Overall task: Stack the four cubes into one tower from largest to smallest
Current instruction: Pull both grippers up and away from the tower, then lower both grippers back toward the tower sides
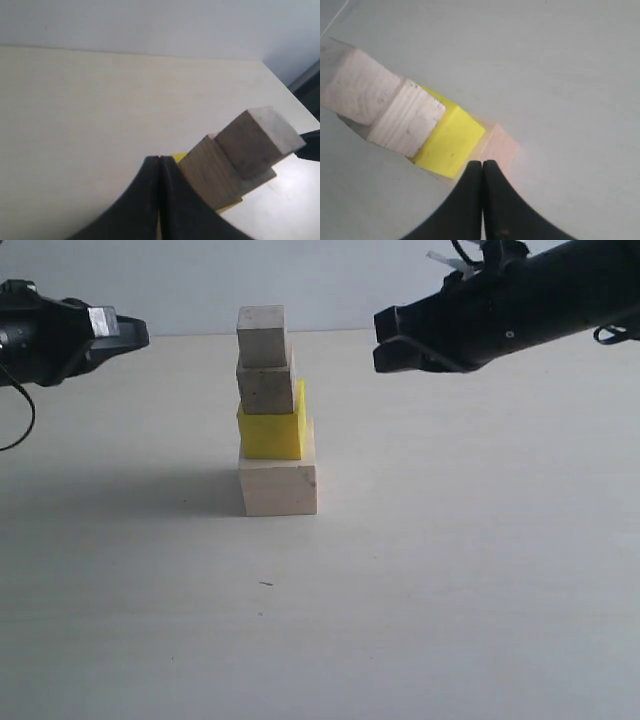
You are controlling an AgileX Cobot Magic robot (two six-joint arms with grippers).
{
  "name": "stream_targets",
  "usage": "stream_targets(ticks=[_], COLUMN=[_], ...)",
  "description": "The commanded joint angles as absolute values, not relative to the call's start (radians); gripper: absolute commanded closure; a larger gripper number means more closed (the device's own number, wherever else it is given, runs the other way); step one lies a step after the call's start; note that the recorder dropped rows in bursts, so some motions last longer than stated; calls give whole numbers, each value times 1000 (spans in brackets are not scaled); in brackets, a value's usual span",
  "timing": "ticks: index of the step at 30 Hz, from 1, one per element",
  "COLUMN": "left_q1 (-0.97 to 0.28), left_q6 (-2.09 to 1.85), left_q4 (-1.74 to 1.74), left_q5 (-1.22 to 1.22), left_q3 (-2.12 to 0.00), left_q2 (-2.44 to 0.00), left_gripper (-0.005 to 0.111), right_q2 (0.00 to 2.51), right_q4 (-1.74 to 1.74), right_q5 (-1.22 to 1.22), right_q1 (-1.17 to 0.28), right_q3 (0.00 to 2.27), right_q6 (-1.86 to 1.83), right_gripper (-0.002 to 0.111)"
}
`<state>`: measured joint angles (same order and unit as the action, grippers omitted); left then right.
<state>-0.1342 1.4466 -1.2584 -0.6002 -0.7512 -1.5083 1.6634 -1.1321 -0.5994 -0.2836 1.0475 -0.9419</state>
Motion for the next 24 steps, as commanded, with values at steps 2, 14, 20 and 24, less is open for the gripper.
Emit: stream_targets(ticks=[2,14,20,24], left_q1=[-141,-141,-141,-141], left_q6=[1476,1467,1467,1467], left_q4=[-1291,-1280,-1280,-1280], left_q5=[-642,-716,-740,-763], left_q3=[-742,-779,-839,-876], left_q2=[-1580,-1767,-1879,-1942], left_gripper=[107,107,107,107], right_q2=[1722,1915,1937,1937], right_q4=[-1197,-1501,-1548,-1578], right_q5=[-635,-754,-764,-762], right_q1=[-284,-284,-284,-284], right_q3=[1022,1046,1055,1055], right_q6=[-946,-1178,-1214,-1246], right_gripper=[108,108,108,108])
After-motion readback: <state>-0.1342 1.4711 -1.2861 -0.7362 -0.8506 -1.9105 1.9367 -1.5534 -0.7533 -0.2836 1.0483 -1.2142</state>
